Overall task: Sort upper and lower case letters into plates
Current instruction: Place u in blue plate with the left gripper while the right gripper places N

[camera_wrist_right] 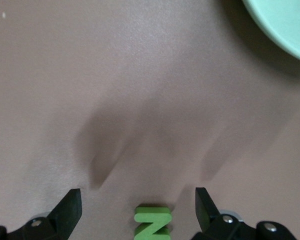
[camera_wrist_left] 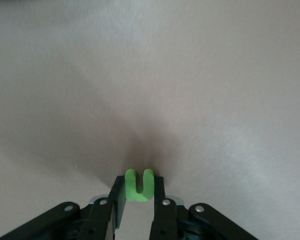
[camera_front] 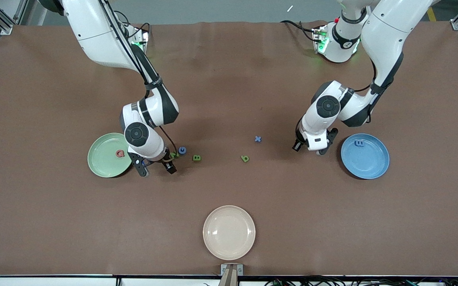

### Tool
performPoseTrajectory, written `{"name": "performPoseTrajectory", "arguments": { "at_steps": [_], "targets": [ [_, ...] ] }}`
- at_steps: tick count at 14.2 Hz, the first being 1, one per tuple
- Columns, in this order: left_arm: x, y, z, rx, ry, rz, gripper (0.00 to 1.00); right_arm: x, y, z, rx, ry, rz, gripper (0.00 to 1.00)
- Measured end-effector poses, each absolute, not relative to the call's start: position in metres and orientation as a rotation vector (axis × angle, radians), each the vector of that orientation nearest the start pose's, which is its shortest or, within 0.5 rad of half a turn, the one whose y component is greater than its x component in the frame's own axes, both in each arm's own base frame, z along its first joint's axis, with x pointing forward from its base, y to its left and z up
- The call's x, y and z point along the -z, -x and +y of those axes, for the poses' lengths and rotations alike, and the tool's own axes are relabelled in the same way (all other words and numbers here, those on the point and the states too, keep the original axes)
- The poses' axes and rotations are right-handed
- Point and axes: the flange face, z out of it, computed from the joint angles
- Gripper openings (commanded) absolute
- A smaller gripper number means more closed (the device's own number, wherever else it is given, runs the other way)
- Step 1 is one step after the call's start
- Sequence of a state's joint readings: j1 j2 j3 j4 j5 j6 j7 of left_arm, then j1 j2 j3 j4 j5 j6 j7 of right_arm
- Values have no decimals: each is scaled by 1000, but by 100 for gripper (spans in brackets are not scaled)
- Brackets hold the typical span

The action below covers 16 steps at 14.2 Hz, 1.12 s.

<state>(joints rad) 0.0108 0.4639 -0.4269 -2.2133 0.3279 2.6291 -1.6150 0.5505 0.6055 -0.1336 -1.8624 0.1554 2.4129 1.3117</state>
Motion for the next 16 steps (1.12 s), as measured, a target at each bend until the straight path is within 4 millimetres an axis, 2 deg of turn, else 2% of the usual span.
{"name": "performPoseTrajectory", "arguments": {
  "at_steps": [3, 5, 9, 12, 16],
  "targets": [
    [-209, -509, -226, 44, 2864, -1368, 6, -194, -583, 264, -63, 2771, 1497, 97],
    [-225, -517, -207, 72, 2888, -1254, 5, -196, -583, 265, -65, 2771, 1495, 97],
    [-244, -532, -146, 52, 2921, -959, 4, -190, -574, 271, -118, 2807, 1493, 89],
    [-251, -538, -99, 8, 2953, -713, 4, -187, -568, 276, -129, 2823, 1482, 73],
    [-248, -540, -26, -58, 3014, -316, 4, -186, -565, 282, -130, 2829, 1473, 51]
  ]
}}
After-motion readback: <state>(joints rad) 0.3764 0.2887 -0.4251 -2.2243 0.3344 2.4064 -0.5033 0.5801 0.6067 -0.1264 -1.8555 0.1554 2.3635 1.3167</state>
